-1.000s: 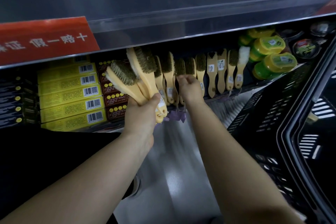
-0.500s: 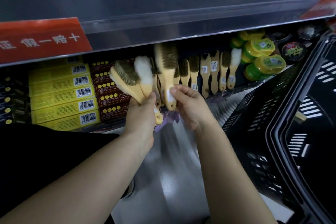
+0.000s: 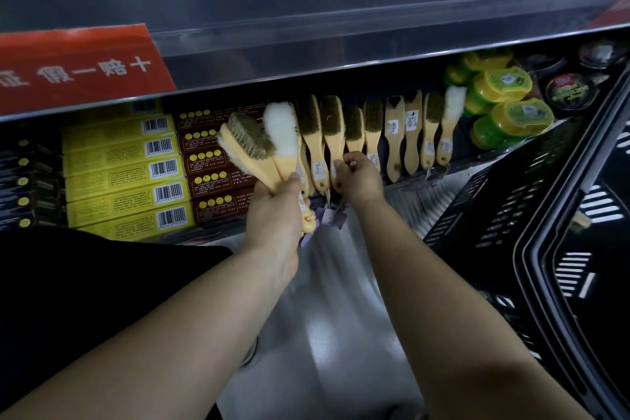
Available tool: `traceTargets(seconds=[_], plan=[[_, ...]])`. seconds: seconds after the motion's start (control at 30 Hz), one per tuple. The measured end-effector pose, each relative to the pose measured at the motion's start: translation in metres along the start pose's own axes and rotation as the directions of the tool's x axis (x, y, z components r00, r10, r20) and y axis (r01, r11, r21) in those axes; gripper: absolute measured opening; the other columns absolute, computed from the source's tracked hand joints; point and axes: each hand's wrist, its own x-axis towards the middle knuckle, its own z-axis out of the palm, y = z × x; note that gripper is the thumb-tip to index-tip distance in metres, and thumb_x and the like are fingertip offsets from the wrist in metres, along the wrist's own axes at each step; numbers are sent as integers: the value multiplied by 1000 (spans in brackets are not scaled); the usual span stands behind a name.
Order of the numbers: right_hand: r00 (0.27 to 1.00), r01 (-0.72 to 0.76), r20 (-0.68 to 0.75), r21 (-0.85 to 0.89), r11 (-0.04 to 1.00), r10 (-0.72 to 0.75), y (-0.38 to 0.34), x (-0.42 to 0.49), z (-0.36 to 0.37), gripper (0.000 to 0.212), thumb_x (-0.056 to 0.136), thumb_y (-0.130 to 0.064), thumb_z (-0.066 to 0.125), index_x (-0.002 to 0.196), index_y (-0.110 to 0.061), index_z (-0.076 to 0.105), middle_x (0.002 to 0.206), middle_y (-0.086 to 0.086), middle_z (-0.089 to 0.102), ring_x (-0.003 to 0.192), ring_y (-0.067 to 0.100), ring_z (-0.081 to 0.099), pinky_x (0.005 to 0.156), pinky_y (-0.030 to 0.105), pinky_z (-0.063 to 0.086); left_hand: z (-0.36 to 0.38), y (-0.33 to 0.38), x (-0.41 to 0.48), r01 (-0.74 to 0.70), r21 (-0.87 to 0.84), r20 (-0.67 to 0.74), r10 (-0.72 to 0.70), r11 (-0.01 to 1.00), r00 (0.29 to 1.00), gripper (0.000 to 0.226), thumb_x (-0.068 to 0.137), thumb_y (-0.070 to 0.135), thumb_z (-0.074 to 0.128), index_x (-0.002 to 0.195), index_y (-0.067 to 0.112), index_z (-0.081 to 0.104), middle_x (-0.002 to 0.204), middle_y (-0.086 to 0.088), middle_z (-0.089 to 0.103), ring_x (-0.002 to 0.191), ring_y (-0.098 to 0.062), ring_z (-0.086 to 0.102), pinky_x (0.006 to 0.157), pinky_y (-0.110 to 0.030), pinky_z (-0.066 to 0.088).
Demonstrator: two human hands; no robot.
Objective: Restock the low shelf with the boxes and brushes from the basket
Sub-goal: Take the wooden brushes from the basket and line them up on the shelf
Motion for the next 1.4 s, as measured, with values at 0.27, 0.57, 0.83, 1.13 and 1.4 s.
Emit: traceTargets(seconds=[0.27, 0.57, 0.83, 1.13, 1.4], plan=[[996, 71, -68, 101, 992, -64, -19, -23, -19, 27, 97, -26, 45, 103, -8, 64, 82, -1, 62, 76, 15, 56, 64, 20, 42, 1, -1, 1, 30, -16, 12, -29, 999, 999, 14, 91, 9, 54, 82, 20, 55, 73, 0, 60, 60, -10, 58, 50, -21, 50], [901, -107, 409, 538, 836, -147, -35, -89, -26, 14, 90, -15, 59, 87, -3, 65, 79, 15, 61, 74, 26, 55, 70, 34, 44, -3, -4, -1, 19, 81, 104, -27, 997, 994, 15, 93, 22, 56, 106, 28, 59, 78, 1, 70, 64, -11, 68, 49, -23, 53], [995, -95, 22, 322, 942, 93, -23, -31, -50, 23, 99, -15, 38, 116, -14, 54, 88, 5, 60, 81, 19, 60, 70, 29, 54, -8, 3, -3, 25, 145, 45, -32, 989, 998, 21, 92, 33, 56, 95, 15, 65, 71, 0, 54, 55, -15, 47, 49, -23, 37], [994, -78, -72, 87, 993, 84, -19, 14, -20, 26, 96, -16, 48, 118, -6, 57, 104, 14, 64, 94, 25, 58, 74, 26, 40, 1, 0, -2, 44, 127, 75, -54, 991, 996, 14, 96, 26, 51, 103, 17, 59, 89, -5, 61, 68, -16, 61, 54, -28, 52], [993, -37, -102, 183, 982, 56, -14, 6, -30, 28, 95, -16, 50, 120, -7, 57, 106, 9, 64, 92, 19, 57, 80, 27, 47, 3, 2, -2, 18, 147, 12, -20, 989, 1000, 19, 94, 15, 42, 89, 17, 60, 72, -1, 53, 61, -16, 47, 52, -23, 36]])
